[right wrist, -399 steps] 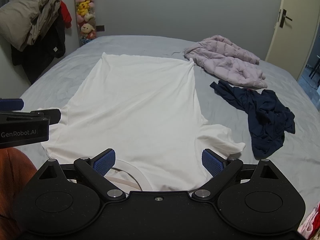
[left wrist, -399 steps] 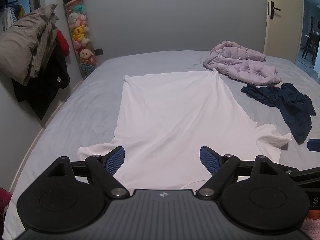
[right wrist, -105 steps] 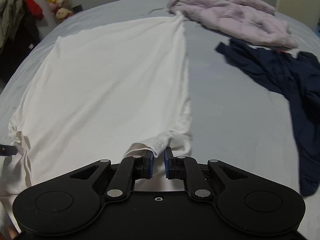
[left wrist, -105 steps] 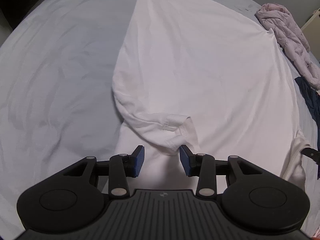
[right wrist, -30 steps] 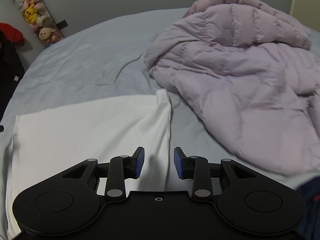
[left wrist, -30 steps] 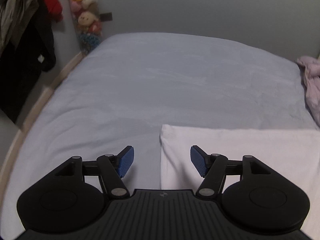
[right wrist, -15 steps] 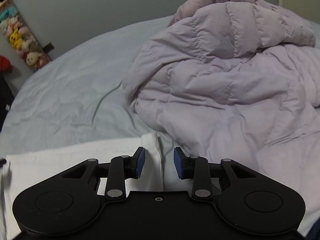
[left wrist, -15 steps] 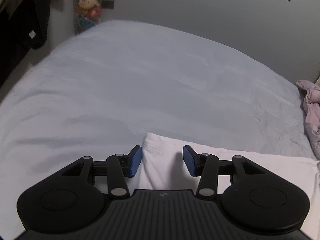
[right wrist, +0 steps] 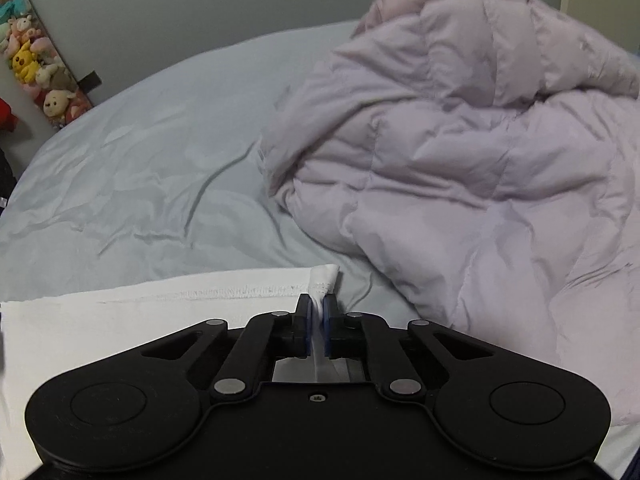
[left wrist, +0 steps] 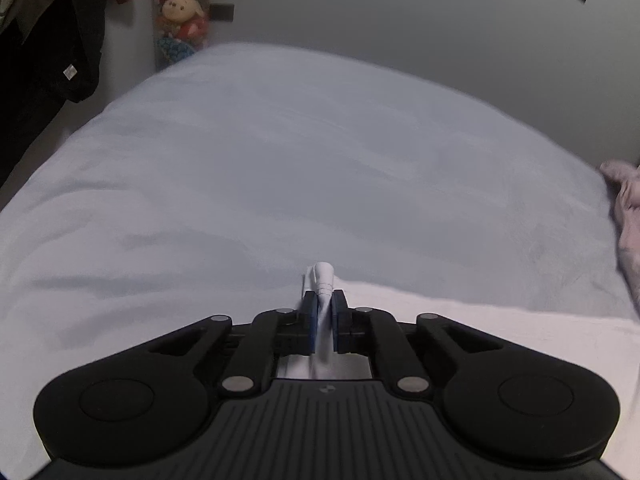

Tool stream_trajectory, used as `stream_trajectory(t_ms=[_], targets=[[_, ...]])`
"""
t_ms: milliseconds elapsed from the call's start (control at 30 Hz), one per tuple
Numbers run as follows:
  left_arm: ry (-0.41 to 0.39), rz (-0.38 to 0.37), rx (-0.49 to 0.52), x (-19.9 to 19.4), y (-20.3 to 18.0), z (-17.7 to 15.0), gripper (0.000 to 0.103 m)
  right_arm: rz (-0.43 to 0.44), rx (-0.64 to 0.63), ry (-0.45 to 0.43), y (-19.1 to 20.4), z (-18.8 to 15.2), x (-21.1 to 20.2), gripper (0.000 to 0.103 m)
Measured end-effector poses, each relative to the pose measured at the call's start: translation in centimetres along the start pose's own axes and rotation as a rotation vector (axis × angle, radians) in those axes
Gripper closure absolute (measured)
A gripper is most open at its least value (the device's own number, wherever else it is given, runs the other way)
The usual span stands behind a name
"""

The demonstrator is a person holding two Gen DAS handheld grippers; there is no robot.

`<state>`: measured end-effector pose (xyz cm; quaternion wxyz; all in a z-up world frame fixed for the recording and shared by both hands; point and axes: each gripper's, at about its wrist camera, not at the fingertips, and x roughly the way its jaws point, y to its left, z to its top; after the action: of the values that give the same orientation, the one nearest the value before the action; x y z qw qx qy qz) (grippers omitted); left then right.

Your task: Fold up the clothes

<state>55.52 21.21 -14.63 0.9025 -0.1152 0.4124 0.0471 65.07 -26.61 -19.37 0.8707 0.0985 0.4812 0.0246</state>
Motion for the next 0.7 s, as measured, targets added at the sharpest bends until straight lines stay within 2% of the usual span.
stream_trajectory(t_ms=[333,700], targets=[[-0.041,-0.021,0.022,-5.4,-1.2,0.3,0.100,-0.004,-0.030,-0.037,1.0,0.6,-4.5,0.100],[-0.038,-0.066,0.017,-13.4,0.9,-0.1,0.100,0.035,-0.029,-0.018,0.4,-1.5,-14.8,0.100]])
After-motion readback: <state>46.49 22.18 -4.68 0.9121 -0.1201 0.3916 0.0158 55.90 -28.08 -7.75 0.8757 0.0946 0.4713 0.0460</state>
